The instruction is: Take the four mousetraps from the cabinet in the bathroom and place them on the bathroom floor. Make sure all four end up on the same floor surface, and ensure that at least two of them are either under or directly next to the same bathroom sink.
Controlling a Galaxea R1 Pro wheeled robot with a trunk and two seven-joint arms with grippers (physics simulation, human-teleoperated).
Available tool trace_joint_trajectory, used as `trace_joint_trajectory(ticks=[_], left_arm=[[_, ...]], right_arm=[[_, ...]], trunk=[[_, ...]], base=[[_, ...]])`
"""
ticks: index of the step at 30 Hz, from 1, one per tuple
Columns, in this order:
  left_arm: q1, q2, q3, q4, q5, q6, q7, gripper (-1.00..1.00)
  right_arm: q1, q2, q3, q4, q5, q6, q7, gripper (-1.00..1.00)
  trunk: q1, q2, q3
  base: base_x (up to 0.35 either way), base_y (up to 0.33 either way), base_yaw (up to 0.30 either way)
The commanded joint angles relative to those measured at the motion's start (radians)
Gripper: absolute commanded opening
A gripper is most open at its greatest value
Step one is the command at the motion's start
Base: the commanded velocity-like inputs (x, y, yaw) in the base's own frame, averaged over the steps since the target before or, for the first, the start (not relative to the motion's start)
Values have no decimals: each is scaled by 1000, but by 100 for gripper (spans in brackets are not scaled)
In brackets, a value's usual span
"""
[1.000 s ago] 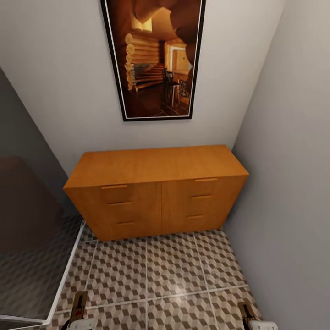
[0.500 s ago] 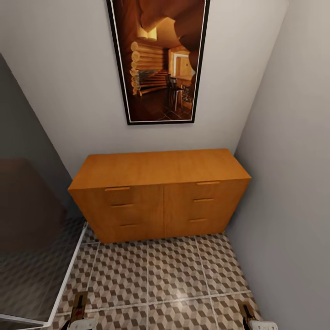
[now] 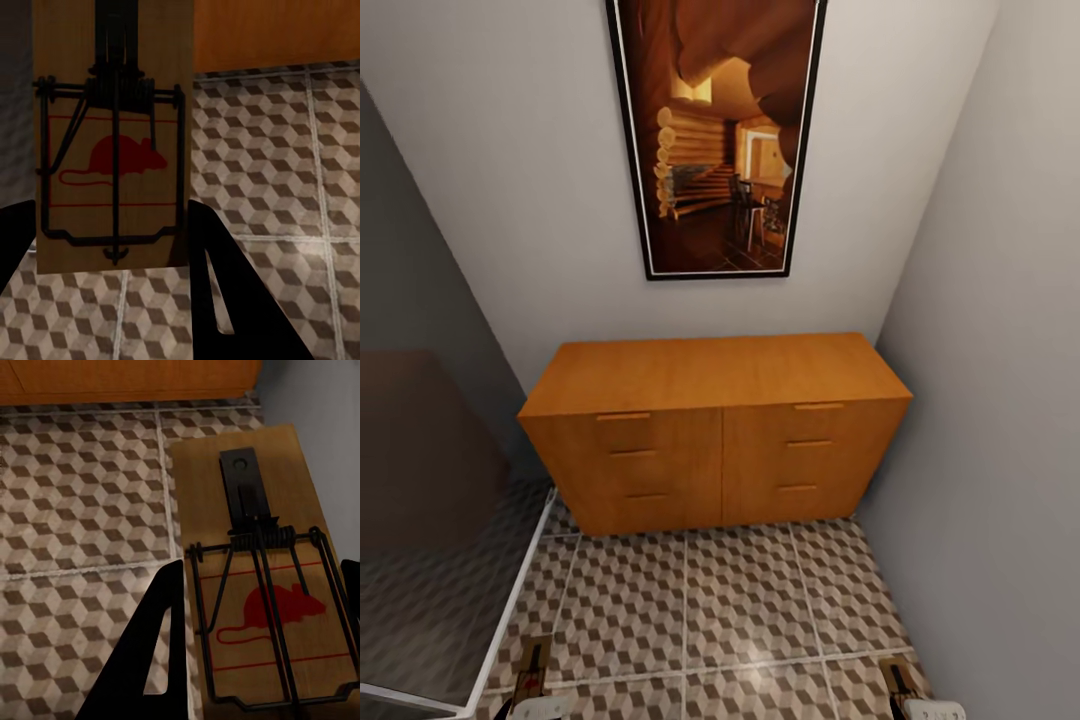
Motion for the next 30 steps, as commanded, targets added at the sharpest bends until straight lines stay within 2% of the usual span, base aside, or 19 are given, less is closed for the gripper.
trace_joint_trajectory(ticks=[1, 30], left_arm=[[-1, 0, -6, 1, -6, -1, 10, -100], [-1, 0, -6, 1, -6, 2, 10, -100]], right_arm=[[-1, -1, 8, -1, -7, -3, -5, -100], [-1, -1, 9, -1, -7, -3, -5, -100]], trunk=[[1, -2, 0], [1, -2, 47]], base=[[0, 0, 61], [0, 0, 61]])
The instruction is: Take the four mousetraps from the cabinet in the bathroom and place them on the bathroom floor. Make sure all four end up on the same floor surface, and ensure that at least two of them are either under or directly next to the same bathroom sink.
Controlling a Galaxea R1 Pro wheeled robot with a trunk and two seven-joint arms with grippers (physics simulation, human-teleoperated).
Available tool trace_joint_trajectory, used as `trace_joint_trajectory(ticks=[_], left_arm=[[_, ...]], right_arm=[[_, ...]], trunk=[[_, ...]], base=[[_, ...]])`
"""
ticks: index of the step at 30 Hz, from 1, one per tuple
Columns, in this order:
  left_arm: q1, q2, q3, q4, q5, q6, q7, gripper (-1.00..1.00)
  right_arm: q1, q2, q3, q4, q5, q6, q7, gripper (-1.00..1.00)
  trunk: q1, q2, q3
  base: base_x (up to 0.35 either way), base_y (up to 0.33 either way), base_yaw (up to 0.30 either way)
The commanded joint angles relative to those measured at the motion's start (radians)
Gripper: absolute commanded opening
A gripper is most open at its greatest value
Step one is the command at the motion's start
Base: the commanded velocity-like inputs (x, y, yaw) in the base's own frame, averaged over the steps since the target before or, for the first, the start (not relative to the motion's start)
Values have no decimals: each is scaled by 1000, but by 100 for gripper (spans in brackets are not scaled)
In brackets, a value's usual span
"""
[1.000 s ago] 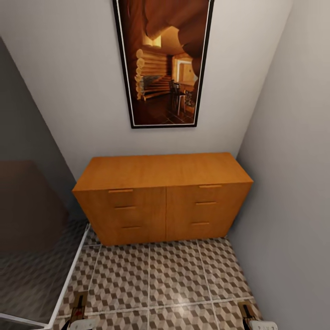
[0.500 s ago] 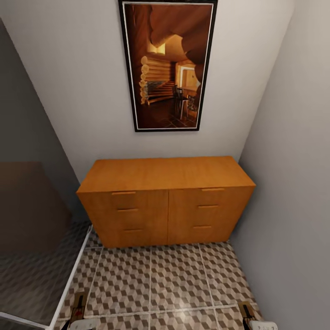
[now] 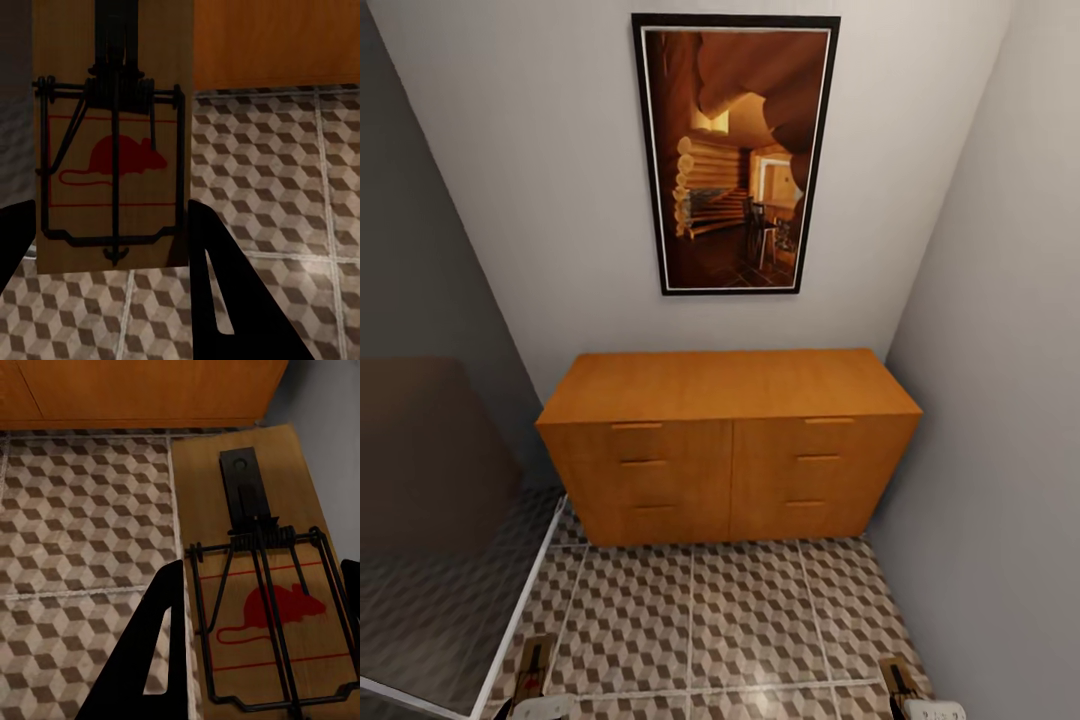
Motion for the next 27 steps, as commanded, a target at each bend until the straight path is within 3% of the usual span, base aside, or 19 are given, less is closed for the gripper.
trace_joint_trajectory(ticks=[1, 27], left_arm=[[-1, 0, -6, 1, -6, -1, 10, -100], [-1, 0, -7, 1, -6, -1, 10, -100]], right_arm=[[-1, -1, 8, -1, -7, -3, -5, -100], [-1, -1, 8, -1, -6, -3, -5, -100]], trunk=[[1, -2, 0], [1, -2, 42]], base=[[0, 0, 61], [0, 0, 61]])
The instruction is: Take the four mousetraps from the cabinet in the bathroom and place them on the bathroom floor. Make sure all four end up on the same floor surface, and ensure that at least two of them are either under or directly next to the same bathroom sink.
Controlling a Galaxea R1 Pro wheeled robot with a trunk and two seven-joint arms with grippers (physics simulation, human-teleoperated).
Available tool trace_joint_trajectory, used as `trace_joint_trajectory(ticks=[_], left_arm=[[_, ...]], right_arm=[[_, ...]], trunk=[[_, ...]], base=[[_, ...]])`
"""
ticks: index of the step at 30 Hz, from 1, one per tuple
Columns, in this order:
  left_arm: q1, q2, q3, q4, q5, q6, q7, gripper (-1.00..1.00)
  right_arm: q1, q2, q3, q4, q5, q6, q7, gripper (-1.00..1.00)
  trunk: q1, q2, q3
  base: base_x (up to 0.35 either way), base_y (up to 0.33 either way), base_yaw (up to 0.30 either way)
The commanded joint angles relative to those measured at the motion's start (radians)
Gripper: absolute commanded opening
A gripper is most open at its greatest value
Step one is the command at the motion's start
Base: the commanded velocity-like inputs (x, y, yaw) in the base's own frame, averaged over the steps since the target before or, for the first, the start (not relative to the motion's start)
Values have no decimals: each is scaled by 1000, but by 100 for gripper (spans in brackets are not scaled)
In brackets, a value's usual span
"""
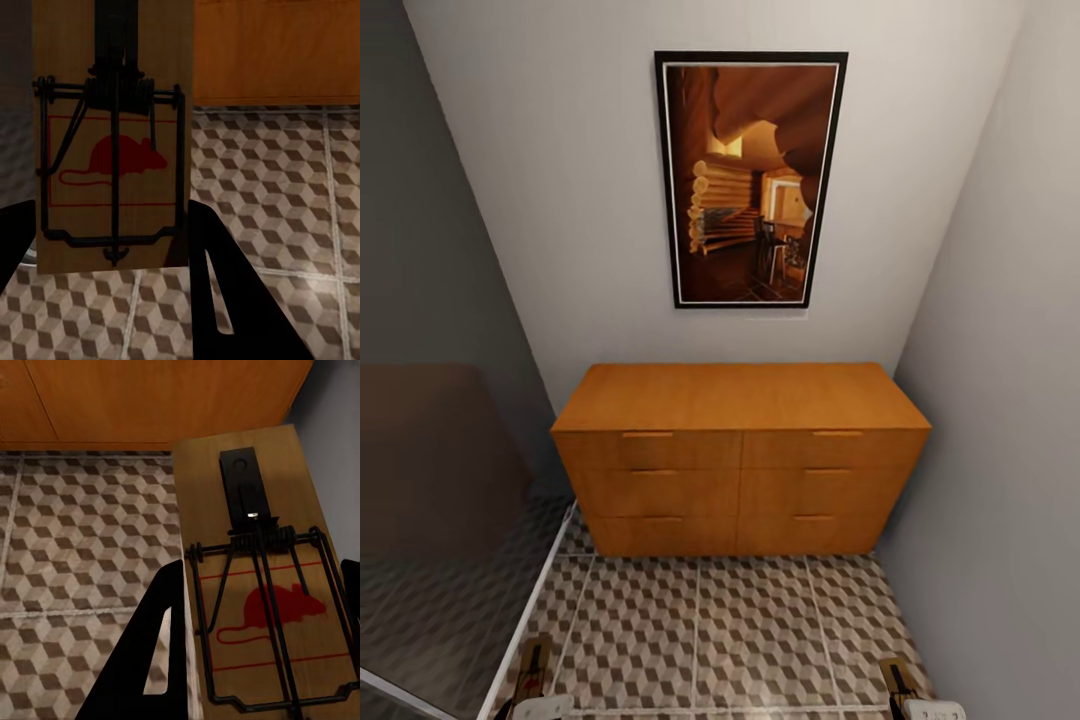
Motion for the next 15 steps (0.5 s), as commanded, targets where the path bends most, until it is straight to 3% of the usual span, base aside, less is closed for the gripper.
trace_joint_trajectory(ticks=[1, 15], left_arm=[[-1, 0, -6, 1, -6, -1, 10, -100], [-1, 0, -8, 1, -6, -1, 10, -100]], right_arm=[[-1, -1, 8, -1, -7, -3, -5, -100], [-1, -1, 7, -1, -6, -3, -5, -100]], trunk=[[1, -2, 0], [1, -2, 15]], base=[[0, 0, 61], [0, 0, 37]])
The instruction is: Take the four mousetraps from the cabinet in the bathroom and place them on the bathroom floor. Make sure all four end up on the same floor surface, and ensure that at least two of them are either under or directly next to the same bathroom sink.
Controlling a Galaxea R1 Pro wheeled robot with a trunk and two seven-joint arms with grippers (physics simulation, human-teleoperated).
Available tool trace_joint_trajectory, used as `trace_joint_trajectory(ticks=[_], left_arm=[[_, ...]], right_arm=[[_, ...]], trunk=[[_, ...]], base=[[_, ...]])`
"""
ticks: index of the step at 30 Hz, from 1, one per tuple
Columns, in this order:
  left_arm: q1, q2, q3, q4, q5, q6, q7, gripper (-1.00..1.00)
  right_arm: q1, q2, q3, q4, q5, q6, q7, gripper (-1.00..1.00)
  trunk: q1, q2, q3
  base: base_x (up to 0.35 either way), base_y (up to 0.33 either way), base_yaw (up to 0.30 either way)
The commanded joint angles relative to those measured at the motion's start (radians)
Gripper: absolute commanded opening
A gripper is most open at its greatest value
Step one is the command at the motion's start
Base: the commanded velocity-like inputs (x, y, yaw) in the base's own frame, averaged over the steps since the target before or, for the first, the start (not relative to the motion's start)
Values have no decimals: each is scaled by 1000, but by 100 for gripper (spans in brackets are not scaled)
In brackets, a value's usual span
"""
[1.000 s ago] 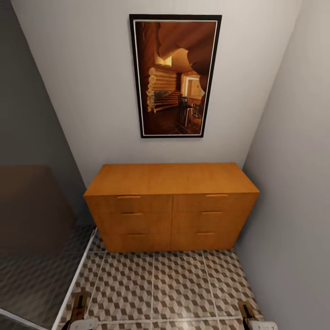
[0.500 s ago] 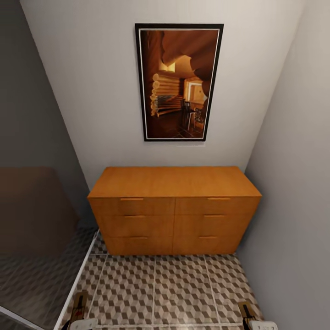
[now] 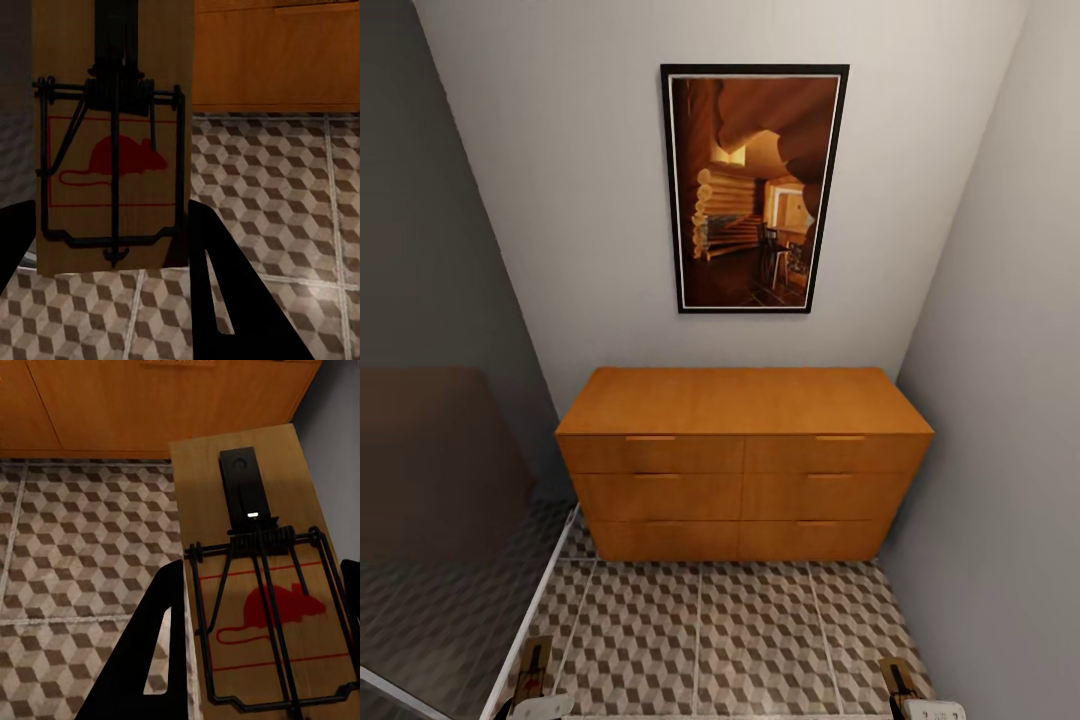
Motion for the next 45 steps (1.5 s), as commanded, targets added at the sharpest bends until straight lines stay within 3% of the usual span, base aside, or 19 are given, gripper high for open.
trace_joint_trajectory(ticks=[1, 17, 38, 45], left_arm=[[-1, 0, -7, 1, -6, -1, 10, -100], [-1, 0, -7, 1, -6, -1, 10, -100], [-1, 0, -7, 1, -6, -1, 10, -100], [-1, 0, -7, 1, -6, -1, 10, -100]], right_arm=[[-1, -1, 8, -1, -7, -3, -5, -100], [-1, -1, 8, -1, -8, -3, -5, -100], [-1, -1, 8, -1, -8, -3, -5, -100], [-1, -1, 8, -1, -7, -3, -7, -100]], trunk=[[1, -2, -2], [1, -2, -2], [1, -2, -2], [1, -2, -2]], base=[[0, 0, 3], [-16, 0, 0], [-314, 0, 2], [-93, 0, 183]])
